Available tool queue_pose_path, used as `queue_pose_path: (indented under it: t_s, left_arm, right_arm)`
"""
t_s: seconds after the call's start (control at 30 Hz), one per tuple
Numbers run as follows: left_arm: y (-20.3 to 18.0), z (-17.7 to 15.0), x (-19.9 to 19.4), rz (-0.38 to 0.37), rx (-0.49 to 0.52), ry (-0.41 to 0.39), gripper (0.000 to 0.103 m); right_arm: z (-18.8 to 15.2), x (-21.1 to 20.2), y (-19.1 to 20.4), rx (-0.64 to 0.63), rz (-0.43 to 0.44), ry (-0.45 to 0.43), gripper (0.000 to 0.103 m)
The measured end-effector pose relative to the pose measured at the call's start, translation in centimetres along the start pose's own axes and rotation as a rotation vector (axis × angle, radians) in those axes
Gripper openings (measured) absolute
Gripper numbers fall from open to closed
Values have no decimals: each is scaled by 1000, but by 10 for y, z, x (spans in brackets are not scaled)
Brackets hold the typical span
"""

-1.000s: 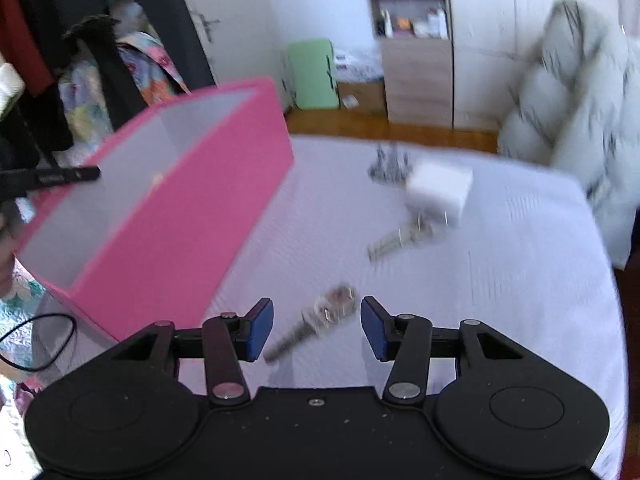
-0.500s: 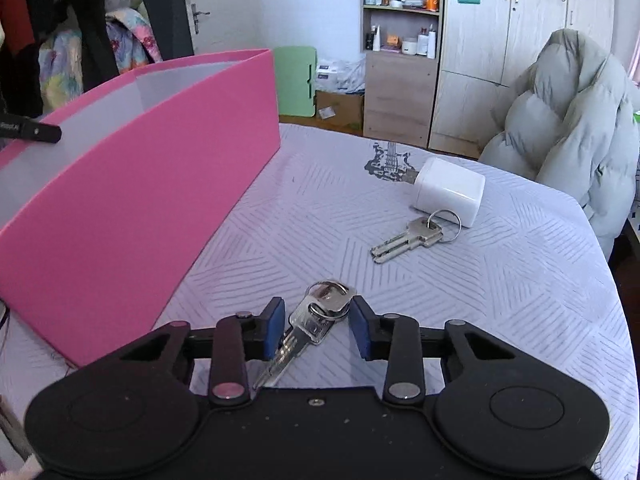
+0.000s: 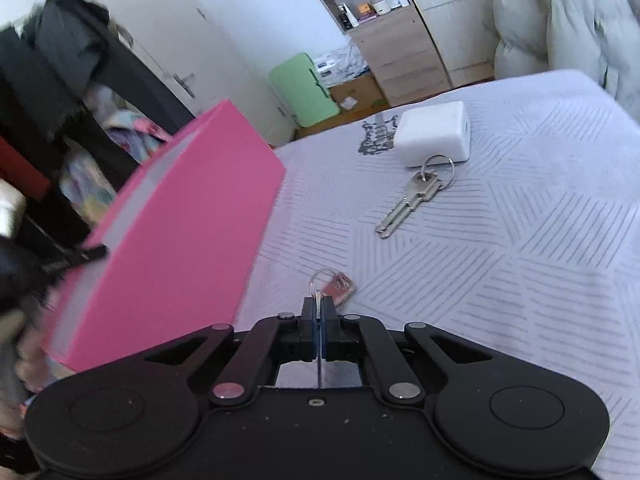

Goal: Organize rigid objects

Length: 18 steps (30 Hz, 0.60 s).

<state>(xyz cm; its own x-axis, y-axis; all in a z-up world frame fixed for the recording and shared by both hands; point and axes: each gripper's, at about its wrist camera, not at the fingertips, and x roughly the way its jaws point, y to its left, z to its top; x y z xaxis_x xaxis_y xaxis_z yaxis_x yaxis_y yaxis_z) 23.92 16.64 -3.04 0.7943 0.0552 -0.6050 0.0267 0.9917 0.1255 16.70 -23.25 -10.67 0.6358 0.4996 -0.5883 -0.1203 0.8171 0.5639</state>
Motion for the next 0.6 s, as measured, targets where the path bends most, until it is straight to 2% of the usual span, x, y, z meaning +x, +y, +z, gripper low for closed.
queue_pose_path:
  t_s: [0.3,0.4,0.5,0.6]
  left_arm:
    - [0,0,0,1,0,1,4]
    - [0,0,0,0,-1,1,4]
    - [1,-2,0,-2,-5,0,4]
    - [1,-2,0,-1,-4,0,4]
  right_arm:
    - [7,-13,5,54,112,-35,4]
    - [11,-20,11,78,188,-40,4]
    - [16,-23,14,133,315,-31,4]
    - [23,-29,28,118,365,-38,4]
